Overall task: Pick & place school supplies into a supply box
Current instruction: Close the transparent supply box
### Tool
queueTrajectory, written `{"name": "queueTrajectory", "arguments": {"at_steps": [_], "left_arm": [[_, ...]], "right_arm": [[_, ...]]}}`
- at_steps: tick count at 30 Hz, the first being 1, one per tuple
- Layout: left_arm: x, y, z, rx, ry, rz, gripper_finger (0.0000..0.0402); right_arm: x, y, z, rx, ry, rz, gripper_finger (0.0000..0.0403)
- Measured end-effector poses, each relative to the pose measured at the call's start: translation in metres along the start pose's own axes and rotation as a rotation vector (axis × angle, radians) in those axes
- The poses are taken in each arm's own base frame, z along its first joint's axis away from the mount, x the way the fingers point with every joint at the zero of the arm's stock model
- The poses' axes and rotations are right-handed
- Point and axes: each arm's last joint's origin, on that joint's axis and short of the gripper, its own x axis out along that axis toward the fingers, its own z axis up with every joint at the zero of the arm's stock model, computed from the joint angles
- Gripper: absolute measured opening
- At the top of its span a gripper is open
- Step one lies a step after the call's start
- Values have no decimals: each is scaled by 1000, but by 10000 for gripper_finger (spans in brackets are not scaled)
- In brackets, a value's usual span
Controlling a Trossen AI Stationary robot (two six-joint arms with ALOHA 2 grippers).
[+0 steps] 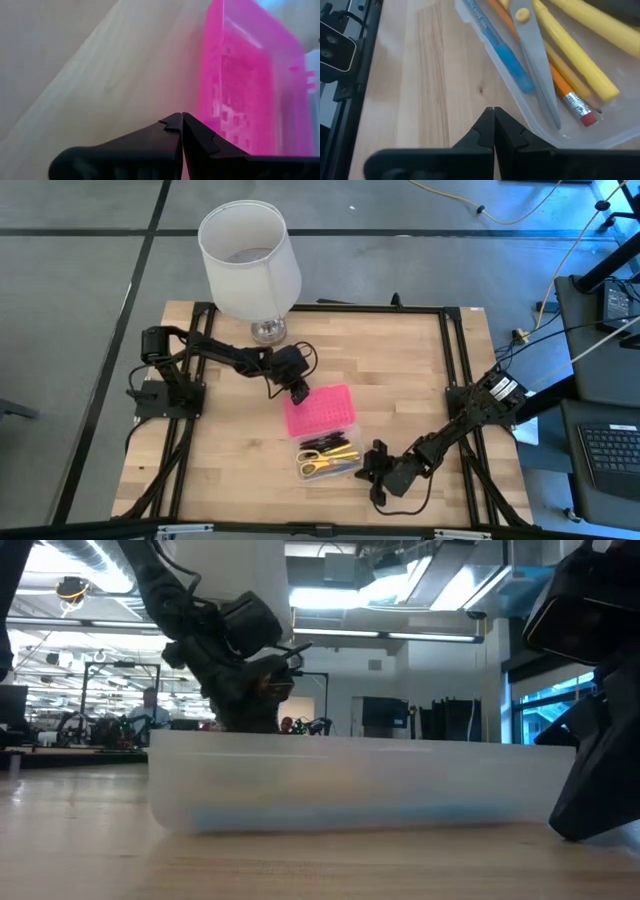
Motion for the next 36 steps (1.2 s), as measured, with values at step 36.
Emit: {"name": "queueTrajectory", "arguments": {"at_steps": [36], "left_arm": [[-20, -40, 16, 86, 80, -138, 3]], "right_arm": [[2, -5, 2, 28, -17, -37, 0]]}}
